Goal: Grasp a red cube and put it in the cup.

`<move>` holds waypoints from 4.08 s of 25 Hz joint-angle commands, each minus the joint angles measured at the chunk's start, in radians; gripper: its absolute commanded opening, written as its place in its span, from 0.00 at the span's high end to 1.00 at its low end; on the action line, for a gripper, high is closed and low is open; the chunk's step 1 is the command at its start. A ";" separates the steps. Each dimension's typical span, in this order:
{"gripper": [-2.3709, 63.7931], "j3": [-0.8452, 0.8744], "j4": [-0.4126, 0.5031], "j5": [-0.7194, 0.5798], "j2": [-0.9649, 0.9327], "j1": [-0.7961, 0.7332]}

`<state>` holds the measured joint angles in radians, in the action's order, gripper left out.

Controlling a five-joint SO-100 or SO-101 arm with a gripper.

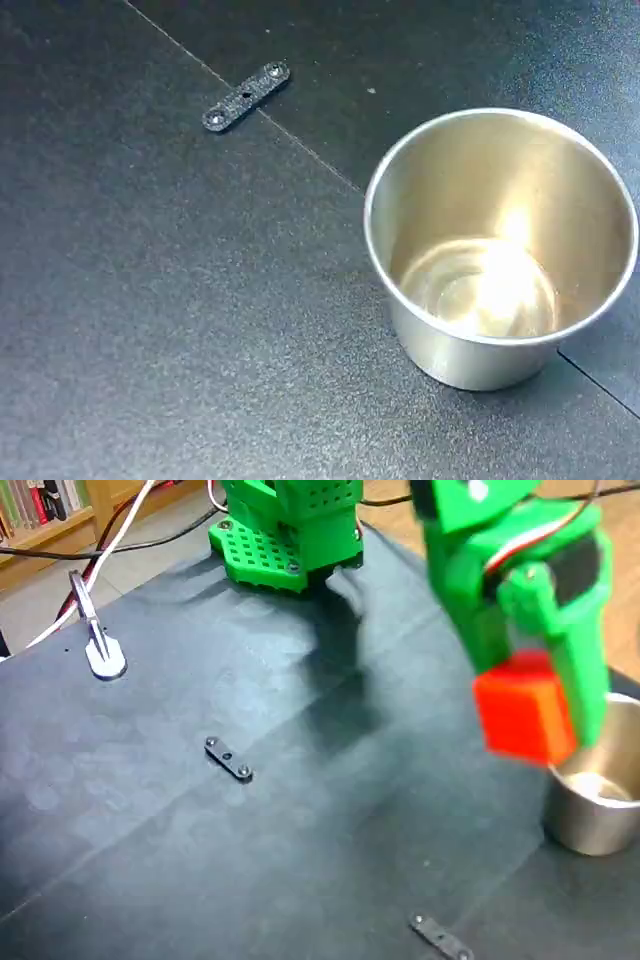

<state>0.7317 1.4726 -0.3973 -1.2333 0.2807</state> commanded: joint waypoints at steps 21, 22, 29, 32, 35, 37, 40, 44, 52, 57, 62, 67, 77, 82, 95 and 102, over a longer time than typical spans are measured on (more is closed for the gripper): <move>0.97 0.127 -0.012 0.003 -0.031 -0.173; 0.97 0.127 -0.014 0.003 -0.031 -0.173; 0.97 0.110 -0.150 0.008 0.049 -0.173; 0.97 0.118 -0.144 0.009 0.064 -0.175; 0.97 0.126 -0.141 0.011 0.066 -0.175; 0.97 0.126 -0.140 0.011 0.066 -0.175; 0.97 0.127 -0.138 0.011 0.067 -0.175; 0.98 0.127 -0.137 0.041 0.067 -0.176; 0.98 0.127 -0.120 0.155 0.067 -0.176; 0.98 0.127 -0.025 0.155 0.067 -0.176; 0.98 0.126 -0.038 0.153 0.067 -0.176; 0.97 0.127 -0.038 0.153 0.069 -0.176; 0.69 0.127 -0.023 0.153 0.100 -0.176; 0.51 0.127 -0.023 0.153 0.100 -0.176; 0.40 0.127 -0.023 0.152 0.071 -0.178; 0.39 0.152 -0.017 0.155 -0.186 -0.179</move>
<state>0.8713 1.4465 -0.2500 -1.3177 0.1120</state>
